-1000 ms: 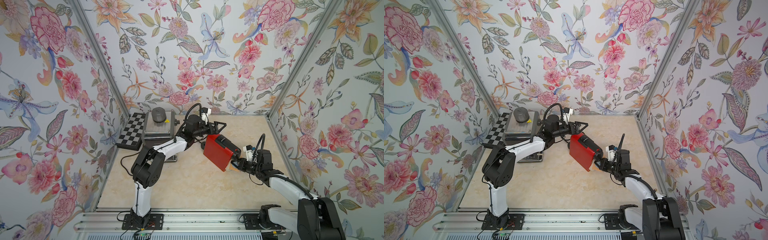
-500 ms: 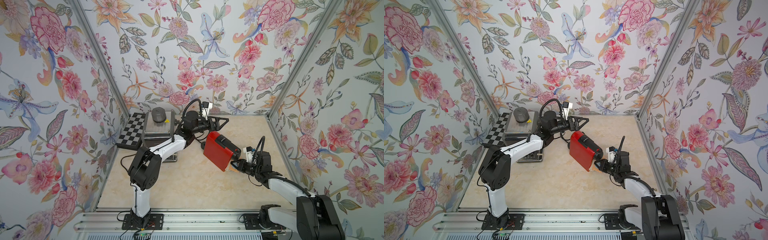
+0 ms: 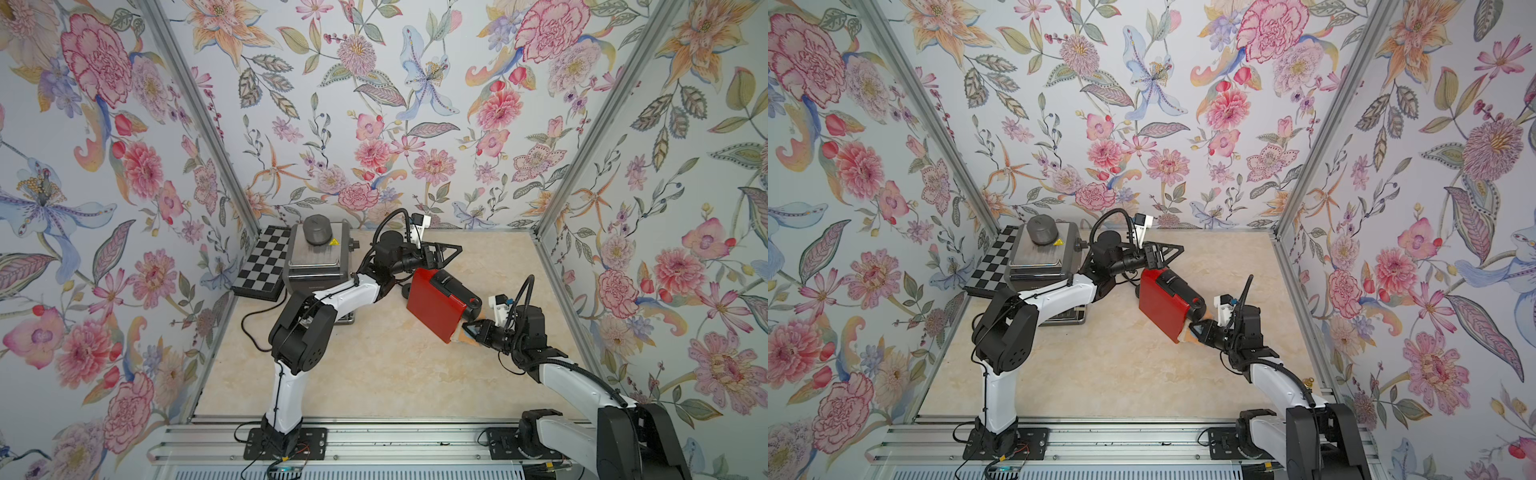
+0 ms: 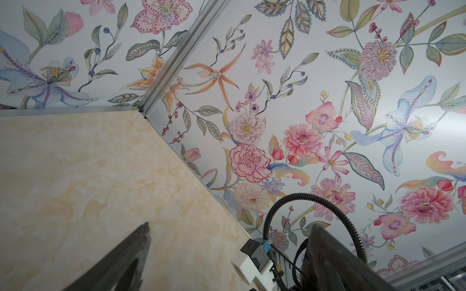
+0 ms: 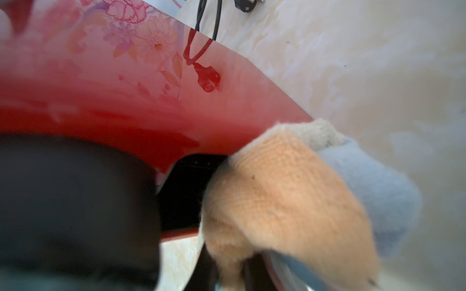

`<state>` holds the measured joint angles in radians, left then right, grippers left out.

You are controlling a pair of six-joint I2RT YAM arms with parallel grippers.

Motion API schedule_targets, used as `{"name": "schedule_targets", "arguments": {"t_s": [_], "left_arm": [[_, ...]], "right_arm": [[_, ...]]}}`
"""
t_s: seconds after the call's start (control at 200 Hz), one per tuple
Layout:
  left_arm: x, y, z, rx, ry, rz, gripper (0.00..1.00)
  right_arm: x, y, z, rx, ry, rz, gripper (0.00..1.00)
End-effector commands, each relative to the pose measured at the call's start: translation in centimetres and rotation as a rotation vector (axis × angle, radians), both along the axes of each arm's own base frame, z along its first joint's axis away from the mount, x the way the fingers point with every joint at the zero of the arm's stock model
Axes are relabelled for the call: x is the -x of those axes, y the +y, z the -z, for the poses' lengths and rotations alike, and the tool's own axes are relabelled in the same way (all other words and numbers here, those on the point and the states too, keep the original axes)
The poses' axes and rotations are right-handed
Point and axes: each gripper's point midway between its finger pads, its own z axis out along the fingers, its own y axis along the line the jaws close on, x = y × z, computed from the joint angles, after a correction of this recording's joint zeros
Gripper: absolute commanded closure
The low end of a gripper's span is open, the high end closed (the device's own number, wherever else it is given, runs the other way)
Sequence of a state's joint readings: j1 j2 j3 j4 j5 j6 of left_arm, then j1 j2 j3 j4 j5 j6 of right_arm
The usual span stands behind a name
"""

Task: Wipe the surface of a coffee machine
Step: Wipe the dirt from the surface of the coffee machine, then adjust the coffee machine at the center of the board.

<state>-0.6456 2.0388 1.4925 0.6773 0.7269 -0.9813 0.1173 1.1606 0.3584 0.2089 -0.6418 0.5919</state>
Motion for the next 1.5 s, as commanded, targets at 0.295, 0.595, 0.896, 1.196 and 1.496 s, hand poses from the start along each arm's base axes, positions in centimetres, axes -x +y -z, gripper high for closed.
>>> {"name": "schedule_targets", "arguments": {"t_s": [0.295,0.595,0.896,1.196,1.496], "left_arm": [[1.1,-0.7,1.0,0.019,0.022,0.033,0.01],[1.4,-0.4,2.3,0.003,0.044,0.029,0.01],[1.7,-0.2,2.0,0.008,0.036,0.027,0.01],[-0.5,1.7,2.4,-0.010,0.054,-0.041,0.01],[-2.8,3.8,1.0,0.013,0.029,-0.083,0.01]], "right_arm": [[-0.3,0.1,3.3,0.113,0.042,-0.019,1.00],[0.6,-1.9,-2.6,0.156,-0.091,0.072,1.00],[3.0,-4.2,-4.7,0.231,-0.088,0.140,1.00],[3.3,-6.5,-9.0,0.326,-0.200,0.222,1.00],[4.6,-3.4,-14.4,0.203,-0.350,0.121,1.00]]}}
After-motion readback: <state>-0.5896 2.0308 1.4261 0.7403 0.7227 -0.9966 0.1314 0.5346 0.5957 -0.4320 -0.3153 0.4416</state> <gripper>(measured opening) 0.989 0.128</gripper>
